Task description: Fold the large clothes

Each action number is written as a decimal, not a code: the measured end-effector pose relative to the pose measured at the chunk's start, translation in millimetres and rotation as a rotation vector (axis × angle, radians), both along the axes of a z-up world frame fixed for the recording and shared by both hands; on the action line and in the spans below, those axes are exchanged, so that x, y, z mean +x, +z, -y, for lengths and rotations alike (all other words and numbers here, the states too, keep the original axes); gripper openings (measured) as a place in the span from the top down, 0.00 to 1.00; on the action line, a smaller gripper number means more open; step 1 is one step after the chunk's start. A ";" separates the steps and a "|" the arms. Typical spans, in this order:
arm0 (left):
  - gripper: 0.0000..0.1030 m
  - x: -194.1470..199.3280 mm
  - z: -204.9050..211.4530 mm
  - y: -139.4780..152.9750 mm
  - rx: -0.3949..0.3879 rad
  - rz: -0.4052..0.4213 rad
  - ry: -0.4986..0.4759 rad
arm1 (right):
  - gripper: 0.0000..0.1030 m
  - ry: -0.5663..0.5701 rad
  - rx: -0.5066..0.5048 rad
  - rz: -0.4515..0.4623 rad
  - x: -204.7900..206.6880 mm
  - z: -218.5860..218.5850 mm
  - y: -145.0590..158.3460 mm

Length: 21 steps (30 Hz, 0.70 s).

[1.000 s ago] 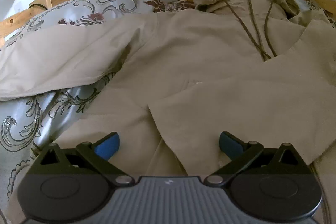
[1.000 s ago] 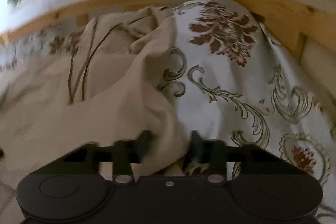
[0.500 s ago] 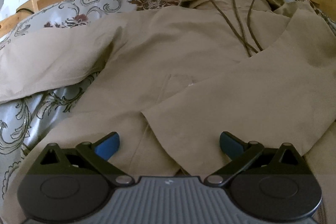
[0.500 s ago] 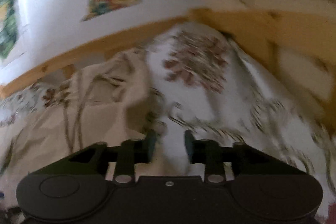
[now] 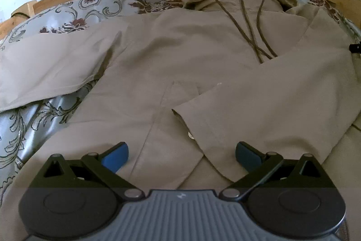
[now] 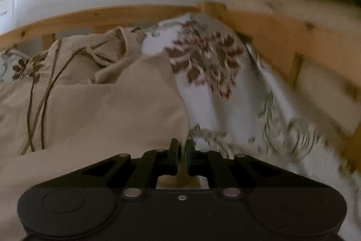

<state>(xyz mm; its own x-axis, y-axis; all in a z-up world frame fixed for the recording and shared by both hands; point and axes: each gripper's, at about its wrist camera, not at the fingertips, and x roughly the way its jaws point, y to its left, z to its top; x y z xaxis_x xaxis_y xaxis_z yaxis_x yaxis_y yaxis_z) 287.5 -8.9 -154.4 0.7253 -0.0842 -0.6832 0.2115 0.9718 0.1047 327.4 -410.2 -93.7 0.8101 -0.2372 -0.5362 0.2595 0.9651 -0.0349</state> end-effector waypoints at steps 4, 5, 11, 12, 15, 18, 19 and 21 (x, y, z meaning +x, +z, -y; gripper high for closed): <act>0.00 2.9 -0.9 0.3 -0.007 -0.011 -0.001 | 0.70 -0.025 -0.053 0.014 -7.2 -5.0 3.2; 0.00 3.0 -1.6 0.7 -0.010 -0.014 0.000 | 0.68 -0.029 -0.060 0.020 -10.6 -6.8 5.6; 0.01 -1.4 -24.4 33.0 -0.108 0.083 0.108 | 0.36 0.052 -0.142 0.014 -40.2 -42.6 29.5; 0.01 -4.2 -33.2 44.3 -0.133 0.123 0.141 | 0.25 0.071 -0.154 0.030 -44.3 -51.5 36.3; 0.01 -13.5 -63.5 73.6 -0.173 0.210 0.260 | 0.08 0.106 -0.133 0.097 -60.5 -83.2 60.4; 0.01 -23.6 -105.4 95.7 -0.181 0.249 0.383 | 0.03 0.145 -0.071 0.142 -79.4 -116.0 81.4; 0.01 -27.5 -121.3 102.3 -0.154 0.251 0.436 | 0.01 0.155 -0.047 0.150 -86.3 -126.5 87.4; 0.01 -33.9 -154.4 115.2 -0.096 0.251 0.509 | 0.01 0.178 0.006 0.158 -105.5 -146.9 98.7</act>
<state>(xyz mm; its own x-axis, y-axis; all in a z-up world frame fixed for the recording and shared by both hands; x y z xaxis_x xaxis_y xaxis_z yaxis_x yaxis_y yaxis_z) 253.5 145.5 -39.2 0.8296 0.2652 -0.4914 -0.3056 0.9522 -0.0021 222.0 -263.3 4.9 0.9129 -0.0807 -0.4000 0.0873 0.9962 -0.0018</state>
